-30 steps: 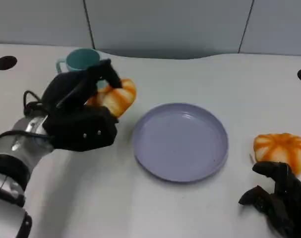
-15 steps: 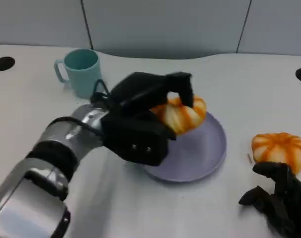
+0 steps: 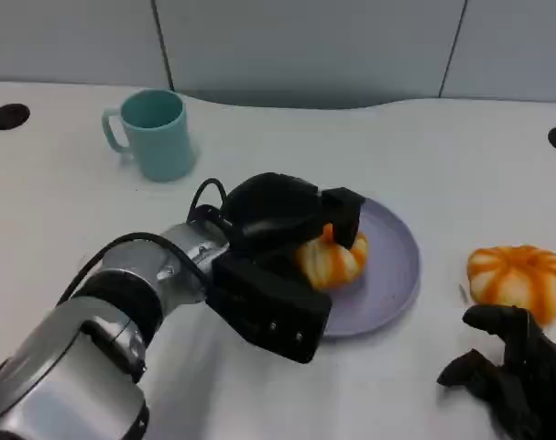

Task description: Grasp the bread from the table and place it into the plate.

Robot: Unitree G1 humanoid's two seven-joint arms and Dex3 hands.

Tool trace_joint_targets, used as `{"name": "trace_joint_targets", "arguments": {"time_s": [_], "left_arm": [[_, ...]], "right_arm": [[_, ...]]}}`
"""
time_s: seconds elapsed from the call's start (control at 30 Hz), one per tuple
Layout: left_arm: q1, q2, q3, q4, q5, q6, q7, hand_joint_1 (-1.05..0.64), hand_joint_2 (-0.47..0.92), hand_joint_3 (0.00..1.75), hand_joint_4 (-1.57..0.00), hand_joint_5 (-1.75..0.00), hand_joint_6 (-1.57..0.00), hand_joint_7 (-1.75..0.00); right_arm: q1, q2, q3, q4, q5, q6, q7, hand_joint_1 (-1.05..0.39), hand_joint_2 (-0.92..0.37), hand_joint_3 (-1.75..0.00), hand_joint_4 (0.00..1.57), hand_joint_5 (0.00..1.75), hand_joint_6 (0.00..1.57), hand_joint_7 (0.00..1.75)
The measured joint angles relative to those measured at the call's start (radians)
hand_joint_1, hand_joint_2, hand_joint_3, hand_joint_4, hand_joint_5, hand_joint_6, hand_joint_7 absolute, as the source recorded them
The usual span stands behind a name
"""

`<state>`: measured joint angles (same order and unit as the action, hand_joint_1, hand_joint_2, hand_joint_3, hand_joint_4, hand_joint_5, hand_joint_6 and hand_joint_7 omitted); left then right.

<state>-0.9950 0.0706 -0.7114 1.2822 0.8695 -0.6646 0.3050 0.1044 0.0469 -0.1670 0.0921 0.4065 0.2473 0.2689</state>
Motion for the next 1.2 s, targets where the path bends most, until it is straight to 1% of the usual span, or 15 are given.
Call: {"name": "trace_joint_targets", "arguments": {"time_s": [0.03, 0.07, 0.1, 0.17, 0.2, 0.27, 0.3, 0.33, 0.37, 0.47, 0.7, 0.8, 0.97, 1.1, 1.2], "left_arm": [[-0.007, 0.002, -0.016, 0.001, 0.014, 0.0, -0.003, -0.44, 0.88, 0.02, -0.23, -1.36, -0.33, -0.99], [-0.013, 0.004, -0.03, 0.001, 0.026, 0.001, -0.004, -0.5, 0.88, 0.01, -0.12, -1.18, -0.27, -0.78], [-0.019, 0.005, -0.043, 0.002, 0.039, 0.001, -0.006, -0.53, 0.87, 0.0, -0.06, -1.04, -0.23, -0.62], [-0.024, 0.004, -0.06, 0.002, 0.047, 0.005, -0.012, -0.58, 0.87, 0.0, -0.01, -0.86, -0.18, -0.47], [-0.028, 0.004, -0.068, 0.002, 0.052, 0.008, -0.02, -0.62, 0.86, 0.0, -0.01, -0.68, -0.12, -0.42], [-0.037, 0.004, -0.081, 0.002, 0.058, 0.012, -0.024, -0.7, 0.87, 0.0, 0.0, -0.22, -0.03, -0.28], [-0.041, 0.004, -0.085, 0.002, 0.061, 0.017, -0.025, -0.72, 0.87, 0.0, 0.0, -0.13, -0.01, -0.24], [-0.047, 0.003, -0.087, 0.002, 0.066, 0.024, -0.025, -0.73, 0.87, 0.0, 0.0, -0.08, -0.01, -0.22], [-0.051, 0.002, -0.088, 0.002, 0.066, 0.029, -0.025, -0.75, 0.88, 0.01, 0.0, -0.03, 0.0, -0.16], [-0.057, 0.001, -0.087, 0.002, 0.066, 0.032, -0.026, -0.82, 0.91, 0.02, 0.0, 0.0, 0.0, -0.02], [-0.076, 0.016, -0.017, -0.011, -0.014, -0.009, -0.087, -0.84, 0.92, 0.02, 0.0, 0.0, -0.01, -0.01], [-0.077, 0.043, 0.055, -0.025, -0.104, -0.068, -0.168, -0.81, 0.91, 0.01, -0.01, -0.01, -0.07, -0.04], [-0.057, 0.125, 0.223, -0.066, -0.327, -0.195, -0.363, -0.76, 0.92, 0.02, -0.08, -0.05, -0.15, -0.07], [0.032, 0.177, 0.322, -0.107, -0.472, -0.257, -0.484, -0.67, 0.92, 0.01, -0.16, -0.11, -0.23, -0.09], [0.118, 0.2, 0.394, -0.133, -0.58, -0.281, -0.582, -0.65, 0.92, 0.02, -0.2, -0.15, -0.26, -0.09]], "right_arm": [[0.001, 0.0, 0.002, -0.001, -0.002, -0.002, 0.001, -0.39, -0.92, -0.59, 0.43, 1.75, 0.24, 1.63], [0.003, 0.0, 0.004, -0.002, -0.004, -0.004, 0.001, -0.39, -0.92, -0.59, 0.43, 1.75, 0.24, 1.64], [0.005, 0.0, 0.006, -0.003, -0.004, -0.006, 0.002, -0.39, -0.92, -0.59, 0.42, 1.75, 0.24, 1.64], [0.008, 0.0, 0.009, -0.004, -0.004, -0.014, 0.003, -0.4, -0.92, -0.59, 0.42, 1.75, 0.23, 1.64], [0.009, 0.0, 0.01, -0.004, -0.004, -0.016, 0.004, -0.39, -0.92, -0.59, 0.43, 1.75, 0.24, 1.64], [0.009, 0.0, 0.01, -0.003, -0.004, -0.017, 0.005, -0.38, -0.92, -0.6, 0.43, 1.75, 0.23, 1.64], [0.009, 0.001, 0.01, -0.003, -0.004, -0.017, 0.004, -0.37, -0.92, -0.6, 0.43, 1.75, 0.23, 1.64], [0.009, 0.002, 0.01, -0.003, -0.004, -0.017, 0.004, -0.37, -0.92, -0.6, 0.43, 1.75, 0.23, 1.64], [0.009, 0.003, 0.01, -0.003, -0.004, -0.017, 0.004, -0.38, -0.92, -0.59, 0.42, 1.75, 0.23, 1.64], [0.007, 0.003, 0.01, 0.0, -0.004, -0.02, 0.004, -0.39, -0.92, -0.58, 0.45, 1.75, 0.24, 1.64], [-0.005, 0.003, 0.008, 0.007, -0.004, -0.021, 0.005, -0.4, -0.92, -0.57, 0.46, 1.75, 0.26, 1.63], [-0.009, 0.003, 0.007, 0.013, -0.003, -0.022, 0.006, -0.41, -0.92, -0.56, 0.46, 1.75, 0.27, 1.64], [-0.012, 0.003, 0.002, 0.023, -0.003, -0.031, 0.012, -0.4, -0.92, -0.57, 0.45, 1.75, 0.26, 1.64], [-0.014, 0.003, -0.002, 0.026, -0.001, -0.032, 0.014, -0.41, -0.92, -0.55, 0.47, 1.75, 0.28, 1.62], [-0.014, 0.002, -0.006, 0.029, -0.001, -0.033, 0.014, -0.41, -0.92, -0.56, 0.47, 1.75, 0.27, 1.62]]}}
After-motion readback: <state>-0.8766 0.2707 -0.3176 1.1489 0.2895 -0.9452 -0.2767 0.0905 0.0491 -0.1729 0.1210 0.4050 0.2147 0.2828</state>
